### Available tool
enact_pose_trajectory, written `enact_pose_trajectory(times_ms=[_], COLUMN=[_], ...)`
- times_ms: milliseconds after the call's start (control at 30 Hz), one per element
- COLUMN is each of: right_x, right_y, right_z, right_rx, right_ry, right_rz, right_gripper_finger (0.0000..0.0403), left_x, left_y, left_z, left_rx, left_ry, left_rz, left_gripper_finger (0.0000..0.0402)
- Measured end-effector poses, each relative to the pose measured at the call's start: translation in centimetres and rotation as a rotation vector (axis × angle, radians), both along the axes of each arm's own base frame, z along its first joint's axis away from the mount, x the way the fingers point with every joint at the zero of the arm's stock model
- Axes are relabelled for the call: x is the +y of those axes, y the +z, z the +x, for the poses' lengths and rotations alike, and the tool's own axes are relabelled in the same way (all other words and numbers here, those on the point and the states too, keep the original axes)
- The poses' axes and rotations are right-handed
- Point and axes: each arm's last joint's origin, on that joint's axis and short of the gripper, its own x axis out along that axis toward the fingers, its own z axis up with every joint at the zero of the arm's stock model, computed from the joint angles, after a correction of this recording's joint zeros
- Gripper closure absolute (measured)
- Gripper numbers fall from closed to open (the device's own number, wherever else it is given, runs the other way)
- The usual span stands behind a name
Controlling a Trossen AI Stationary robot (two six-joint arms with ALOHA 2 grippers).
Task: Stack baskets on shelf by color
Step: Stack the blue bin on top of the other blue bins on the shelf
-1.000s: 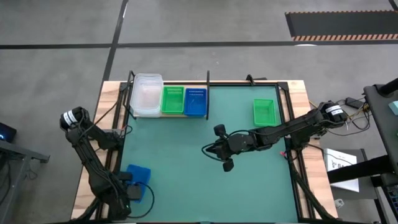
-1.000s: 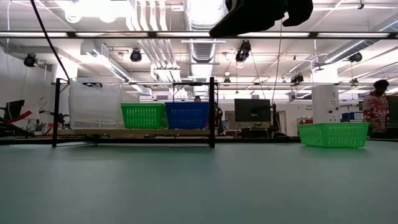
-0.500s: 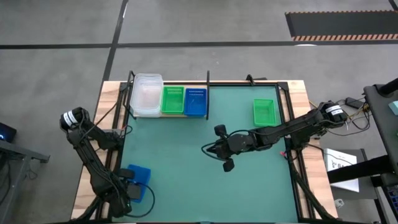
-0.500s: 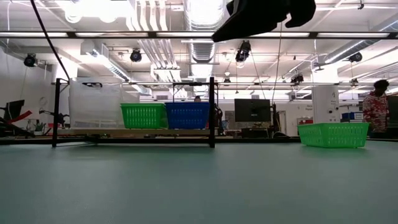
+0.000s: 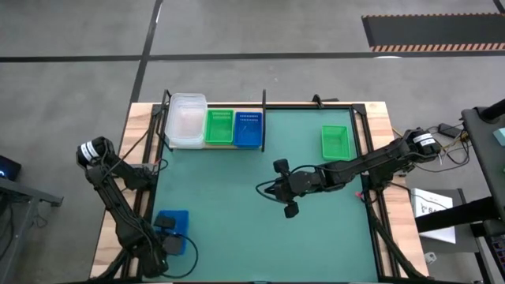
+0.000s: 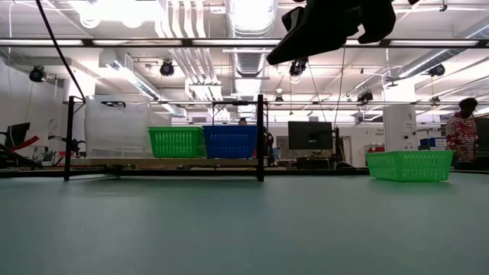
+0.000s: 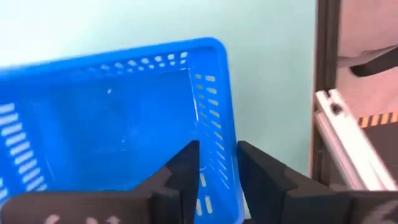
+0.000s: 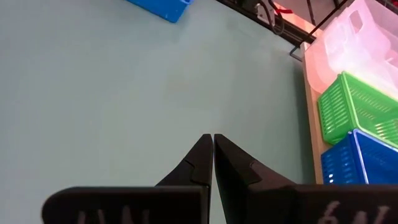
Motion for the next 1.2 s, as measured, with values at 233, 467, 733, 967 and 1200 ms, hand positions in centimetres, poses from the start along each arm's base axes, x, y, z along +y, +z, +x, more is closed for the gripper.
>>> enact_pose_trajectory(times_ms=[233,467,733,967,1200], right_x=[0.0,0.0,0.0,0.0,0.2], right_y=[0.0,-0.1,-0.1,-0.5,-0.2], right_z=[0.0,0.0,0.0,-0.3,-0.5], right_rx=[0.001,0.002,0.003,0.05,0.034], right_ry=[-0.006,-0.012,-0.014,-0.021,0.006], right_rz=[0.008,0.018,0.022,0.022,-0.004], right_gripper_finger=[0.0394,0.0394,0.0394,0.0394,0.0394], left_x=[-0.1,-0.8,-1.4,-1.7,0.4], left_y=[0.0,0.3,-2.2,-2.0,1.0], left_z=[0.0,0.8,1.6,2.8,6.6], left_rx=[-0.003,-0.094,-0.102,-0.107,-0.119], left_ry=[0.0,-0.006,0.041,0.067,0.169], left_rz=[-0.006,-0.083,0.022,0.015,0.024], left_gripper_finger=[0.0271,0.0251,0.0274,0.0383,0.04])
